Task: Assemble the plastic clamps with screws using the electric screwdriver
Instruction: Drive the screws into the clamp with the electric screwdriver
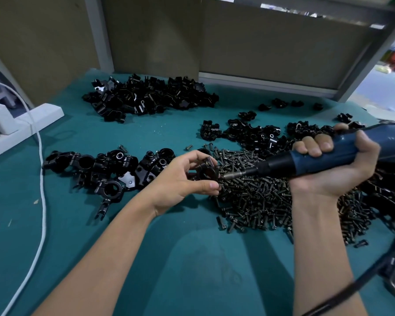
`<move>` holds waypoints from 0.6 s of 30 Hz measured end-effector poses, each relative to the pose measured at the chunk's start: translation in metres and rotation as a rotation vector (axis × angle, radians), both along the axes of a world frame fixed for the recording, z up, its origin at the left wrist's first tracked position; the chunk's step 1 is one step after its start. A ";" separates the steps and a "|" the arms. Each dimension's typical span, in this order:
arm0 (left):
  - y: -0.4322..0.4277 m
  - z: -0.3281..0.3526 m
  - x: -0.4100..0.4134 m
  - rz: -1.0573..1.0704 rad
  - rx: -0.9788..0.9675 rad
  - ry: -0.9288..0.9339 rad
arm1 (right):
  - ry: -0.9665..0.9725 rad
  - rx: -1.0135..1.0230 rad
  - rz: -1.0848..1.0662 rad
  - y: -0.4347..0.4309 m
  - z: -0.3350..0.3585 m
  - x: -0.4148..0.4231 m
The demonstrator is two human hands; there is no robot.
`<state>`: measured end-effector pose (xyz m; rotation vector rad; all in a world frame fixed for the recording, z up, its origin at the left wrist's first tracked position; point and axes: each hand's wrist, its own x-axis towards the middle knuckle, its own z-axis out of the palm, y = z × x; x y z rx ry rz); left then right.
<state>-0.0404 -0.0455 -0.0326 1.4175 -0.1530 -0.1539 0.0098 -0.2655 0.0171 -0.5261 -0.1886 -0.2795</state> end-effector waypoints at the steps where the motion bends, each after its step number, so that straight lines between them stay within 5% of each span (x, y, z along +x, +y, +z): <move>1: 0.000 0.000 0.000 0.007 0.021 -0.004 | -0.008 -0.007 -0.013 0.003 0.000 -0.001; 18: 0.001 0.000 0.000 0.060 0.188 -0.061 | 0.012 0.008 -0.013 0.004 -0.004 0.002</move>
